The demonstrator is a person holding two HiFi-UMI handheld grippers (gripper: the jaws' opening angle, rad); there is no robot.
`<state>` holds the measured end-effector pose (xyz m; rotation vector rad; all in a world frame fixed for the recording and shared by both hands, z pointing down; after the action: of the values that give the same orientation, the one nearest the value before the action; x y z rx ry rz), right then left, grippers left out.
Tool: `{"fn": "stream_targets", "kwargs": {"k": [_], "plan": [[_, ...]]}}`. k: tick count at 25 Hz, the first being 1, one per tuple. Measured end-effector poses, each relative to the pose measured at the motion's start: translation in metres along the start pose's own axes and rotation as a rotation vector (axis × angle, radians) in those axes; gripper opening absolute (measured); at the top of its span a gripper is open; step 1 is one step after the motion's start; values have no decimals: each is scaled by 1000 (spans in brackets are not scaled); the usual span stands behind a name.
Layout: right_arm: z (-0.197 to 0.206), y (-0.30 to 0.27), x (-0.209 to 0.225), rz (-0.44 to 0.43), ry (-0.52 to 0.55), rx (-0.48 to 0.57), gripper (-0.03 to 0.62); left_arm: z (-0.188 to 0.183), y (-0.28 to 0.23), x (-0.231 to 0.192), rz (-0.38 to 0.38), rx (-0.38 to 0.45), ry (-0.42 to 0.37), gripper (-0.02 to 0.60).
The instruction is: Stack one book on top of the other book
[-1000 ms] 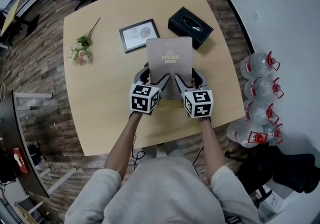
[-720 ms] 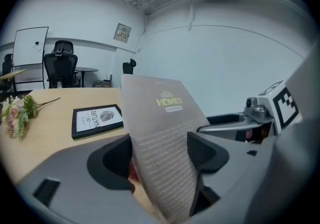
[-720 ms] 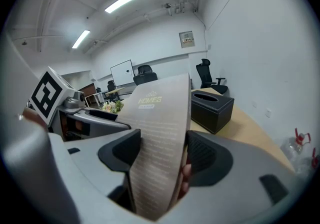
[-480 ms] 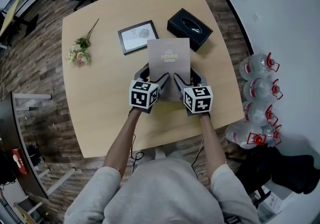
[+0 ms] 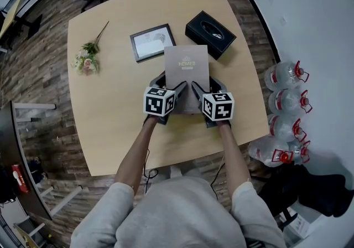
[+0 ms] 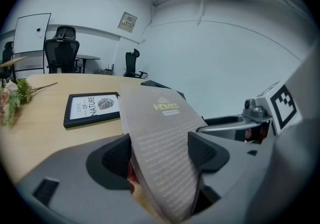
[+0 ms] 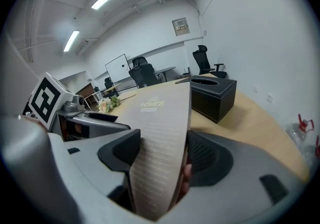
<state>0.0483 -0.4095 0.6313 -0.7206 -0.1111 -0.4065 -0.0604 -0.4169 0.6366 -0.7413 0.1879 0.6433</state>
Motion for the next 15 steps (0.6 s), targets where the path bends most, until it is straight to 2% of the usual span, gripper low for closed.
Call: {"fn": "stream_targets", "kwargs": {"k": [15], "plan": [[8, -17, 7, -2, -11, -53, 282, 9, -14, -11, -8, -33, 56, 351]]}}
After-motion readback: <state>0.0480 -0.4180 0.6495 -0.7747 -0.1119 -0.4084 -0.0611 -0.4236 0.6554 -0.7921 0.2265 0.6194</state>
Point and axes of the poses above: the fingertips, and each gripper's own axes: y backward along the fingers, x to its right, z out of its underside, the point moved 1 cm from there along y, backward along the fingers, and after that the axes turned 3 degrees about z, right-handed, at the moved point
